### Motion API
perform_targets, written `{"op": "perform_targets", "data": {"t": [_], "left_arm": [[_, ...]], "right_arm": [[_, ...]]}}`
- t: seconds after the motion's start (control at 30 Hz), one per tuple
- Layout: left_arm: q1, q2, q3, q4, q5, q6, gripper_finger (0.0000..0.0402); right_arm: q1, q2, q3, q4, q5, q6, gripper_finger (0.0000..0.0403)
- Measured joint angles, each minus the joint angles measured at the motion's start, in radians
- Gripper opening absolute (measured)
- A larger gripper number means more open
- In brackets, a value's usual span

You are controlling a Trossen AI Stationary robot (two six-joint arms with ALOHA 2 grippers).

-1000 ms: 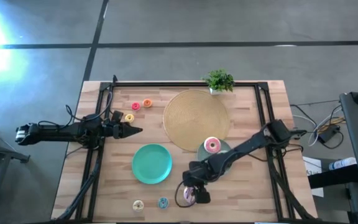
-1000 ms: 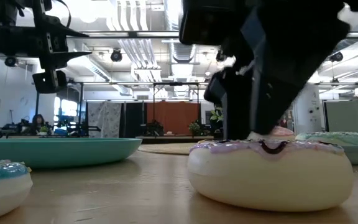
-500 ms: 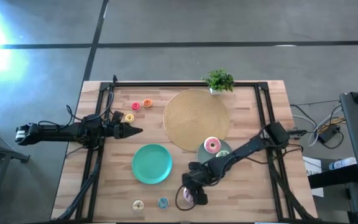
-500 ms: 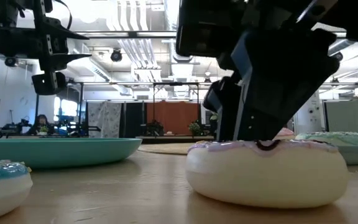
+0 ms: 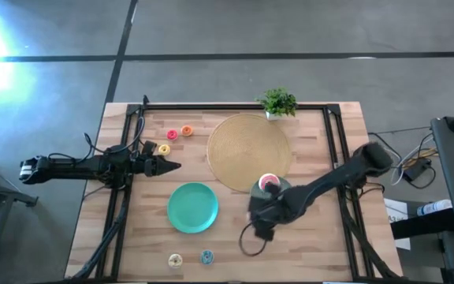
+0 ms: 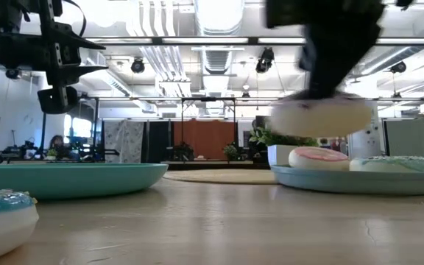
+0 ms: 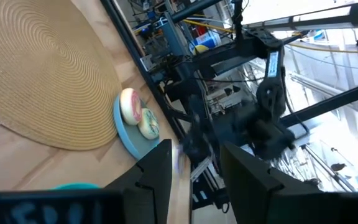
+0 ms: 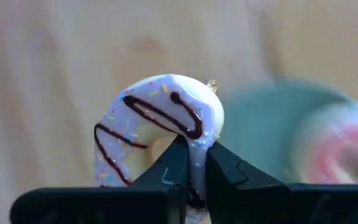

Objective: Pick & Place donuts
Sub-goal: Put the large purple donut on the light blue plate, then put the small orange donut on the light green plate

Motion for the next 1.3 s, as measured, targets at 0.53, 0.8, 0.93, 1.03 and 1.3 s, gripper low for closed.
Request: {"op": "perform_targets", "data": {"t": [0.53, 0.8, 0.93, 1.03, 1.3], "left_arm": [[0.000, 0.000, 0.000, 0.002, -0.008, -0.004, 0.0110], [0.000, 0.000, 0.000, 0.002, -0.008, -0.032, 0.0110], [0.000, 0.000, 0.000, 0.002, -0.008, -0.032, 0.0110], [0.000, 0.000, 0.000, 0.002, 0.009, -0.049, 0.0110], [0.002, 0.000, 0.000, 0.011, -0.045, -0.045, 0.0110]], "right_arm": [[-0.105, -0.229, -0.425, 0.222, -0.094, 0.458, 0.0107], [-0.114, -0.229, -0.345, 0.210, -0.006, 0.321, 0.0190], [-0.114, -0.213, -0.309, 0.136, 0.009, 0.266, 0.0207], [-0.113, -0.207, -0.294, 0.092, 0.008, 0.258, 0.0213], [-0.102, -0.227, -0.173, 0.071, 0.164, 0.188, 0.0214]]}}
